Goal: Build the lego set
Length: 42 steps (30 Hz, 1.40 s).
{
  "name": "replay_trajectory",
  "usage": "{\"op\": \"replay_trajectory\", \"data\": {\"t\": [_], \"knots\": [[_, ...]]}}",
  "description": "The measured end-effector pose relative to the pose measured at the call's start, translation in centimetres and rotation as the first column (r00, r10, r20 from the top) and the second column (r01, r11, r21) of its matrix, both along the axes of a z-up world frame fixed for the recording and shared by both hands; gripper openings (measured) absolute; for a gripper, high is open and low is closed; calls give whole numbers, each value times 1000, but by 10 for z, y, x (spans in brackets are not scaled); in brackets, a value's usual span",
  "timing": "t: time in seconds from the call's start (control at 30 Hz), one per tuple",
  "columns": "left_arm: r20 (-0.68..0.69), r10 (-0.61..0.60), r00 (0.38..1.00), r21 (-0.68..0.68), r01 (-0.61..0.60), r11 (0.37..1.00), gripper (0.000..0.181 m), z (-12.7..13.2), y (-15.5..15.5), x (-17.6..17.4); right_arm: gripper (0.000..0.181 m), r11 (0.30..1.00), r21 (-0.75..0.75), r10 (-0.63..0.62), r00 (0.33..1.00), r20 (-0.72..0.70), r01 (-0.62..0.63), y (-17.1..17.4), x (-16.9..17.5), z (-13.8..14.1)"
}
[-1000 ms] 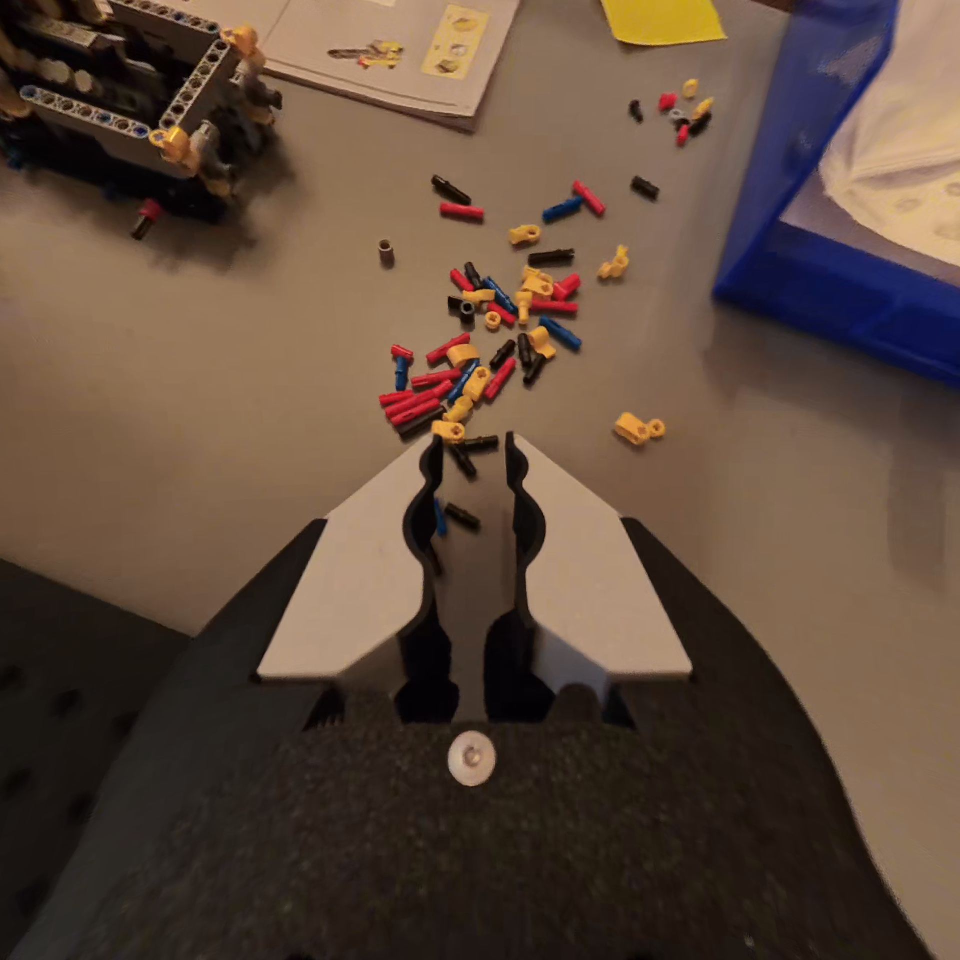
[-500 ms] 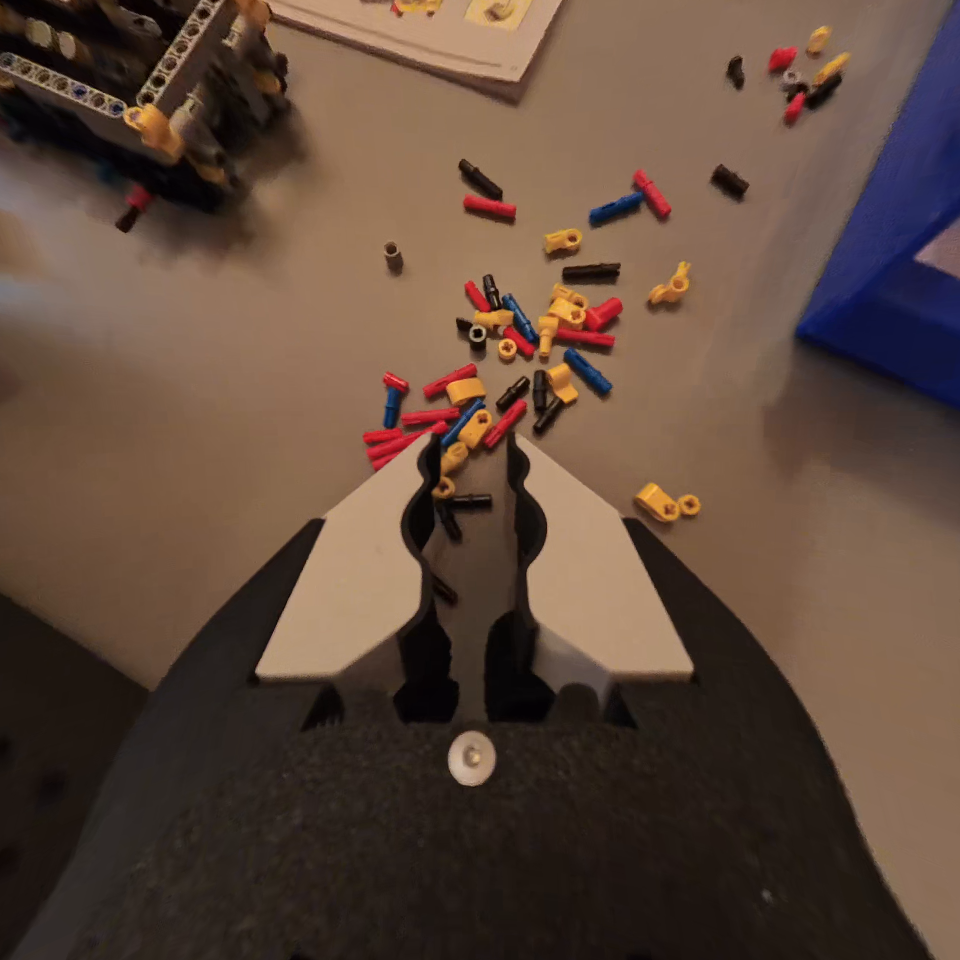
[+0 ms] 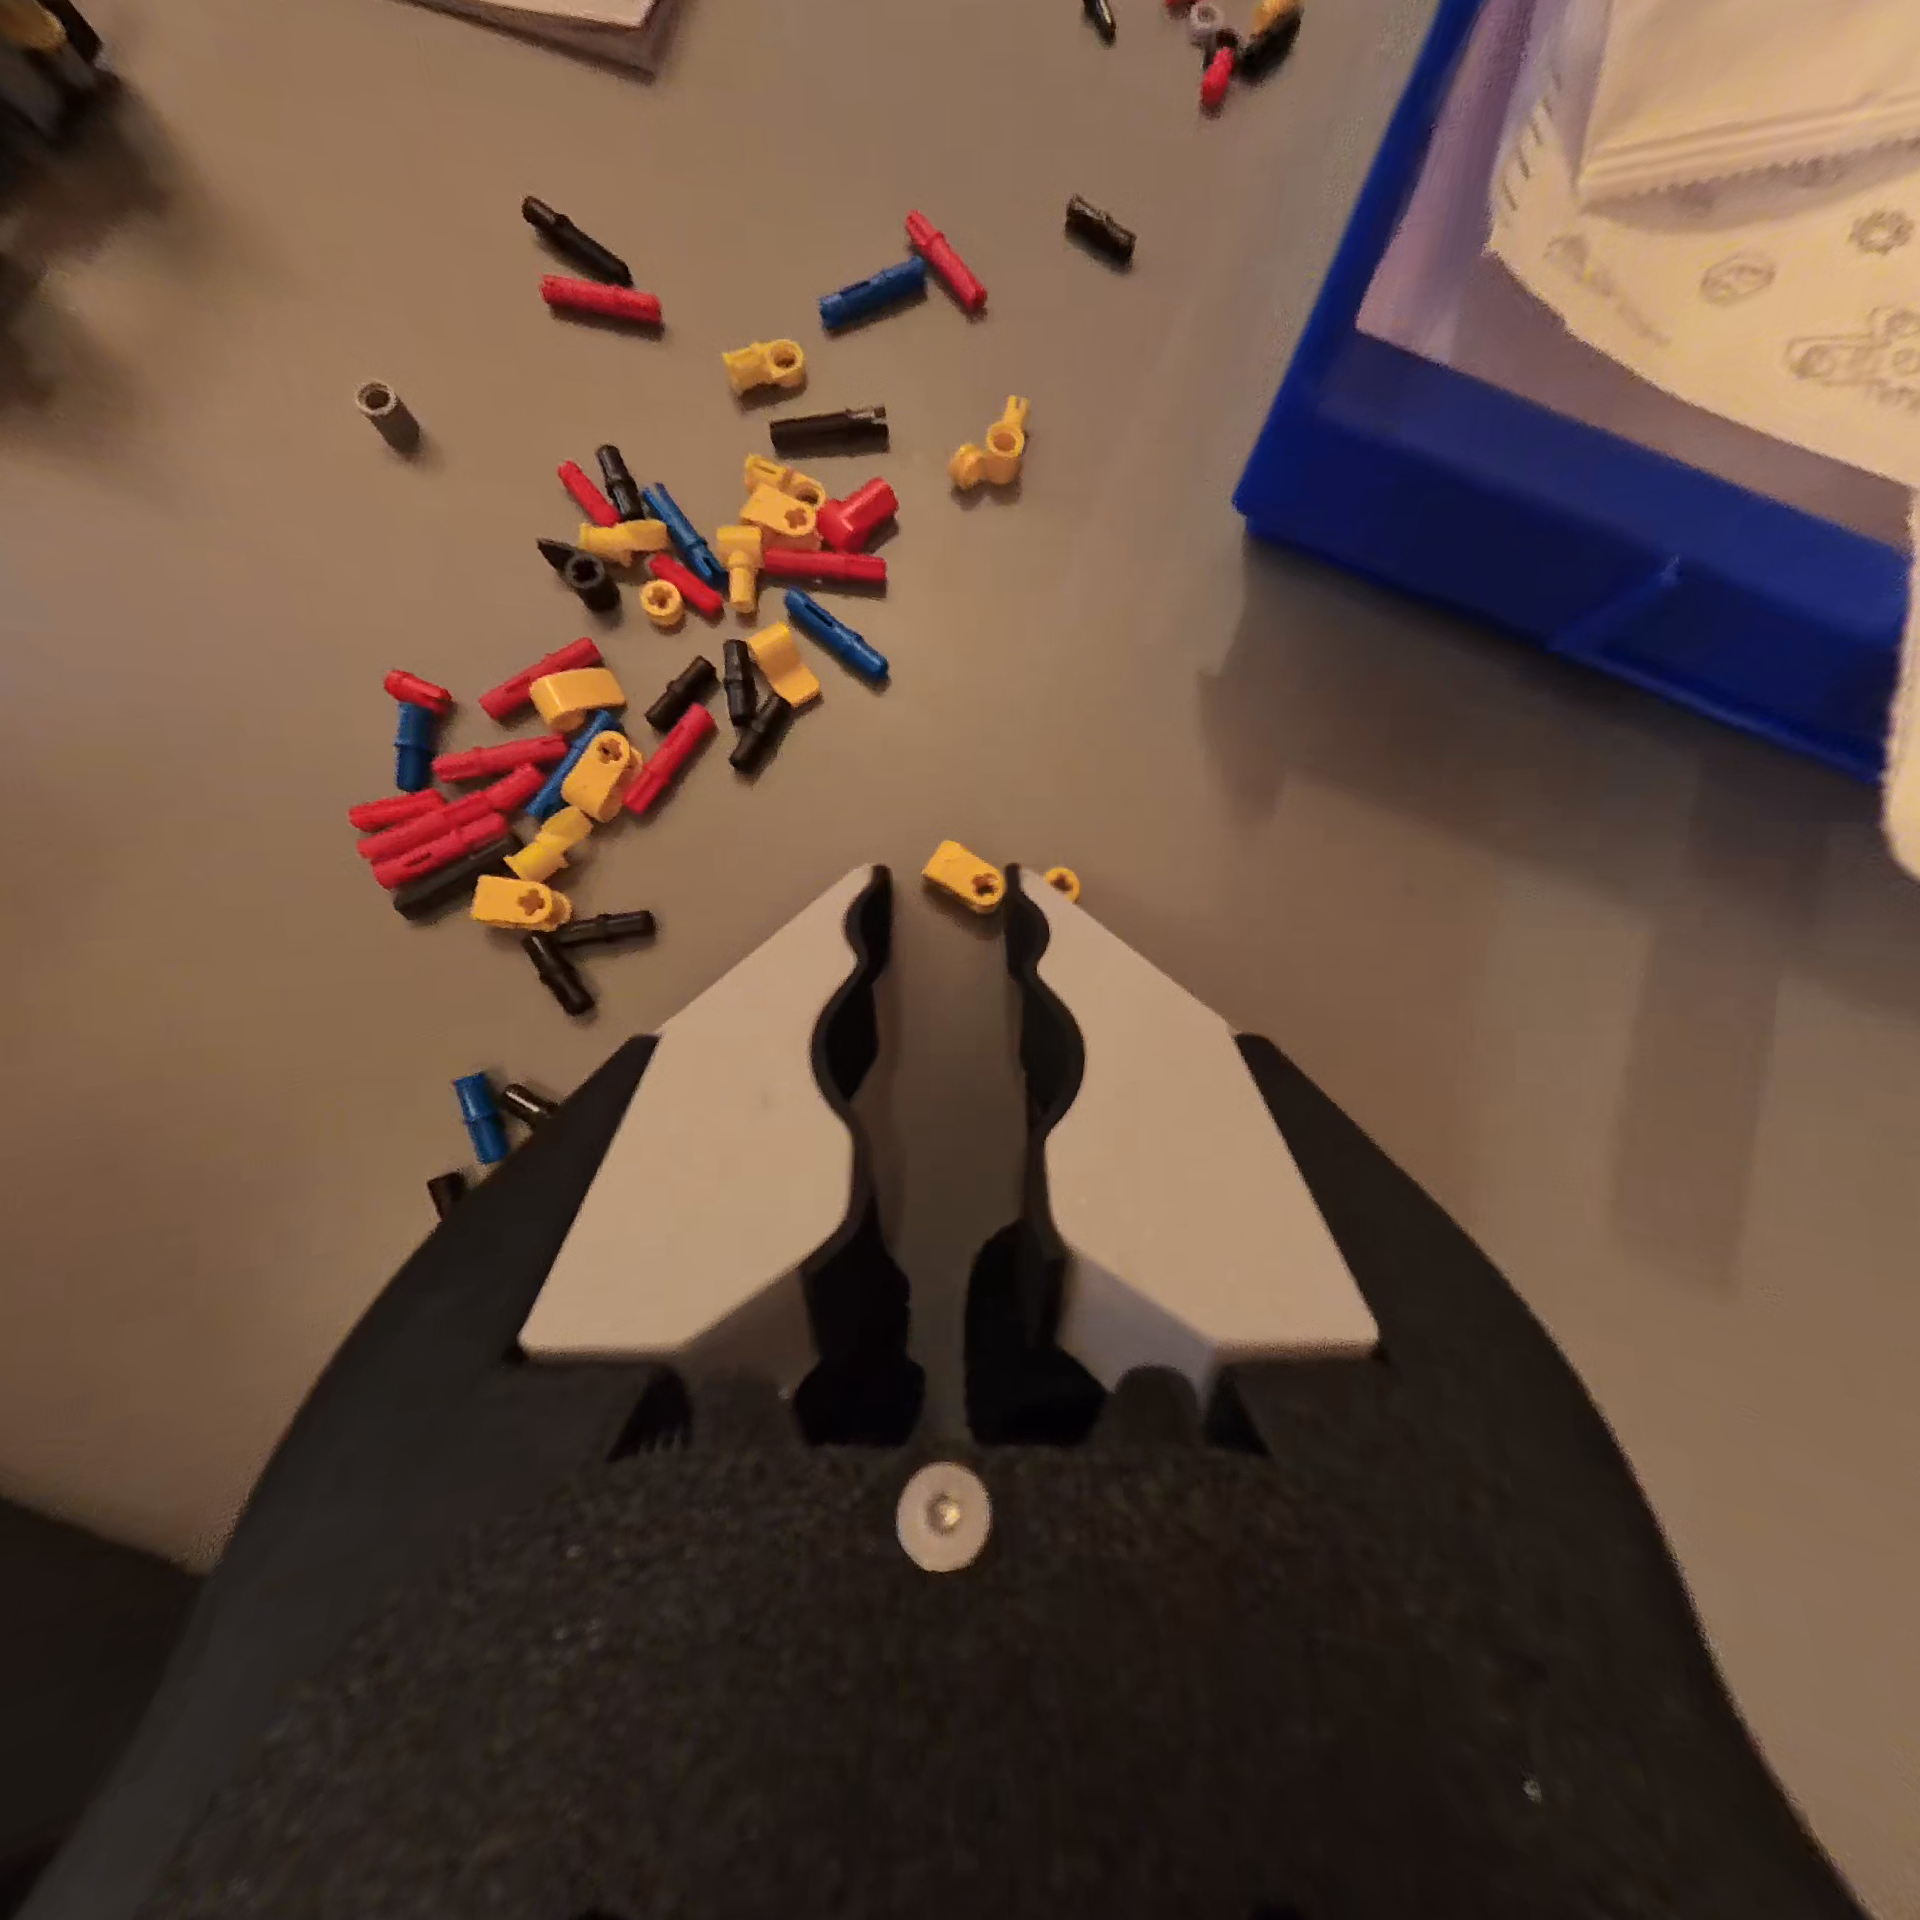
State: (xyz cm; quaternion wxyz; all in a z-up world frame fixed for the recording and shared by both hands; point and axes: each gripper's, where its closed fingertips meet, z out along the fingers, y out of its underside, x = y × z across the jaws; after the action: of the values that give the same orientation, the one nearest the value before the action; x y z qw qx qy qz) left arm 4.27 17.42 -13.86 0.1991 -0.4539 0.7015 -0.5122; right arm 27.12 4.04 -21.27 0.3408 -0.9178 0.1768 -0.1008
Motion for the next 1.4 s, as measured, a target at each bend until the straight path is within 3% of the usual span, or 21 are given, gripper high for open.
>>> {"op": "replay_trajectory", "data": {"t": [0.03, 0.23, 0.3, 0.37, 0.5, 0.63, 0.73, 0.8, 1.0, 1.27, 1.4], "knots": [[0, 1, 1000, -1, -1, 1000, 38, 0, 0, 0, 9, 1000, -6, 5, 1000, 15, -5, 0, 0, 0], [4, 16, 1000, 4, -16, 1000, 38, 1, 7, -1, 9, 998, 25, 52, 996, 71, -54, 15, -13, 17], [13, 41, 999, 22, -41, 999, 38, 2, 17, -3, 9, 978, 108, 171, 983, 74, -178, 39, -42, 40], [27, 86, 996, 41, -87, 995, 37, 6, 34, -5, 9, 901, 189, 392, 919, 39, -392, 72, -101, 55], [104, 255, 961, 22, -258, 966, 32, 24, 94, -13, 9, 725, 157, 681, 732, -17, -670, 119, -195, 34], [155, 491, 858, 112, -509, 854, 30, 17, 186, -30, 9, 634, 121, 768, 640, 16, -764, 153, -220, 13], [163, 595, 787, 110, -614, 782, 29, 16, 223, -41, 9, 603, 46, 798, 603, -29, -796, 160, -227, 1], [171, 615, 770, 66, -631, 773, 28, 19, 226, -42, 9, 590, 36, 807, 590, -26, -806, 166, -230, 0], [170, 535, 828, 126, -556, 821, 28, 9, 209, -38, 10, 593, 121, 805, 583, -109, -796, 174, -239, -1], [190, 472, 861, 155, -501, 851, 28, 8, 194, -35, 9, 589, 132, 808, 586, -64, -797, 174, -239, 0], [193, 374, 907, 161, -406, 900, 28, 7, 171, -35, 9, 634, 134, 770, 638, -8, -762, 180, -231, 6]]}}
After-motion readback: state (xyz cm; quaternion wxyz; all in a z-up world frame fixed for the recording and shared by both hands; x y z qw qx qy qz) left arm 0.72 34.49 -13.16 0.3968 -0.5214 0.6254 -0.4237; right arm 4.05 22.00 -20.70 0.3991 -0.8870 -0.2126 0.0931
